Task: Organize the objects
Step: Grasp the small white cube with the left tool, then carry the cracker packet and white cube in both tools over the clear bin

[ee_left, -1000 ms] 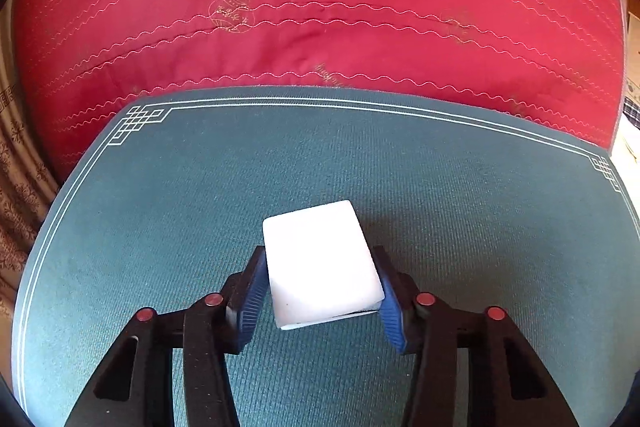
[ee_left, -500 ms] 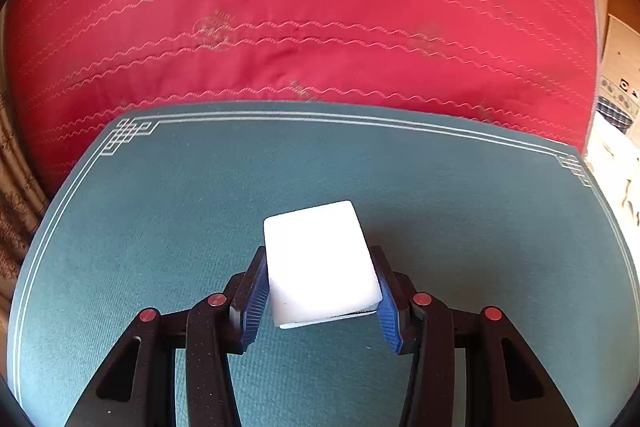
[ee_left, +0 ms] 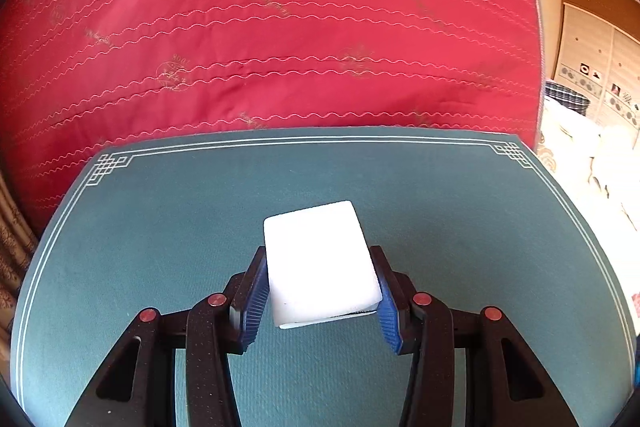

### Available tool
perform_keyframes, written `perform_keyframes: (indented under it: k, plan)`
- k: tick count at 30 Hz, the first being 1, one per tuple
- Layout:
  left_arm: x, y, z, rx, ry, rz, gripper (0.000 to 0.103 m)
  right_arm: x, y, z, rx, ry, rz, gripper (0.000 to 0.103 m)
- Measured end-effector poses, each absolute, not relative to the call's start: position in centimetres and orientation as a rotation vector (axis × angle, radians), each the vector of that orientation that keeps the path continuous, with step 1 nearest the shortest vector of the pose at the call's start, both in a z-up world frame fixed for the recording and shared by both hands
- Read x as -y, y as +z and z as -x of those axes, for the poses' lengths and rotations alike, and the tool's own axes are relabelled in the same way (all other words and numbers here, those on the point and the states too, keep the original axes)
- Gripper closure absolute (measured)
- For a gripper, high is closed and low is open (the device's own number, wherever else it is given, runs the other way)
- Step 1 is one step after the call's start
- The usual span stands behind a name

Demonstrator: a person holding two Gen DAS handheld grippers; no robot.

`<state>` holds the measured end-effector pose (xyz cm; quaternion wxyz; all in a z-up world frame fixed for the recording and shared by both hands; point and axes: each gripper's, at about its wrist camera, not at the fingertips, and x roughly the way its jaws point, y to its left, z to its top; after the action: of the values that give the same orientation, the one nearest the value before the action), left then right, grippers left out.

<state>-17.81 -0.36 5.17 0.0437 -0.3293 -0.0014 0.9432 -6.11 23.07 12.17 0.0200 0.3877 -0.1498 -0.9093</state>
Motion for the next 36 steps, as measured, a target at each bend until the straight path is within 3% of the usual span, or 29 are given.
perform_keyframes:
  k: [17, 36]
  plan:
    - [0.9, 7.2, 12.9, 0.218, 2.644, 0.9, 0.053, -25.1, 13.4, -1.8, 0.577, -2.928, -1.062, 0.06]
    - [-8.4, 9.1, 6.5, 0.016, 2.455, 0.817, 0.053, -36.2, 13.9, -14.3, 0.928, -3.203, -0.996, 0.06]
